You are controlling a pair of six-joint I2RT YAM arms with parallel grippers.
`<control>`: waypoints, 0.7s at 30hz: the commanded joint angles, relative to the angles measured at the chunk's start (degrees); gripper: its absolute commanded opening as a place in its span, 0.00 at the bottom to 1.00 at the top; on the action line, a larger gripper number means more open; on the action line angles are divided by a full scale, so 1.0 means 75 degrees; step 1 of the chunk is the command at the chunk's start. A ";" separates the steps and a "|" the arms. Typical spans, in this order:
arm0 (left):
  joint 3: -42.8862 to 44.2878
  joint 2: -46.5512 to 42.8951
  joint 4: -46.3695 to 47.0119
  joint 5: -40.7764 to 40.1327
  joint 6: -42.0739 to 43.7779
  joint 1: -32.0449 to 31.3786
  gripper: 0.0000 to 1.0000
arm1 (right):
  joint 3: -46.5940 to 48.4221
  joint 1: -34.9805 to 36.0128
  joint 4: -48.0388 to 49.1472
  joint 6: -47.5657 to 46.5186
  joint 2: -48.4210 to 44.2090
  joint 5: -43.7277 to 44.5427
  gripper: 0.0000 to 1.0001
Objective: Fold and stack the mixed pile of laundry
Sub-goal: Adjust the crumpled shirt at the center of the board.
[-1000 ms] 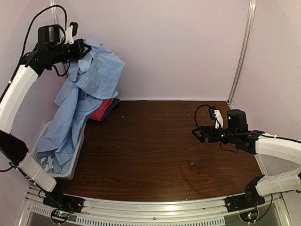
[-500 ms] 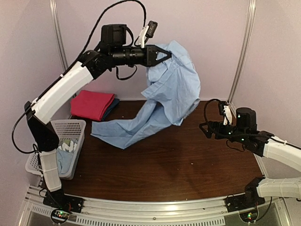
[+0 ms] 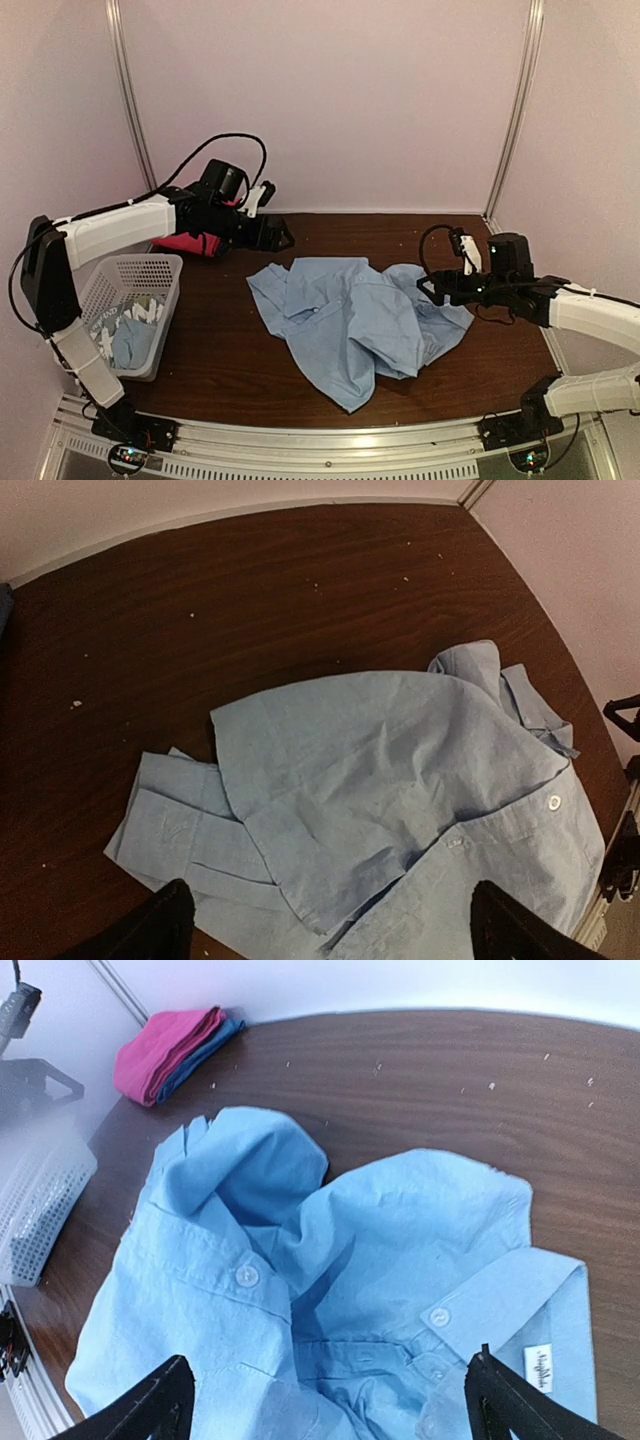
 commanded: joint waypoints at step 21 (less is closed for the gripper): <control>-0.3382 -0.0106 0.2574 -0.1708 0.1774 -0.4416 0.91 | 0.0371 0.0329 -0.1636 -0.0011 0.0372 0.0634 0.97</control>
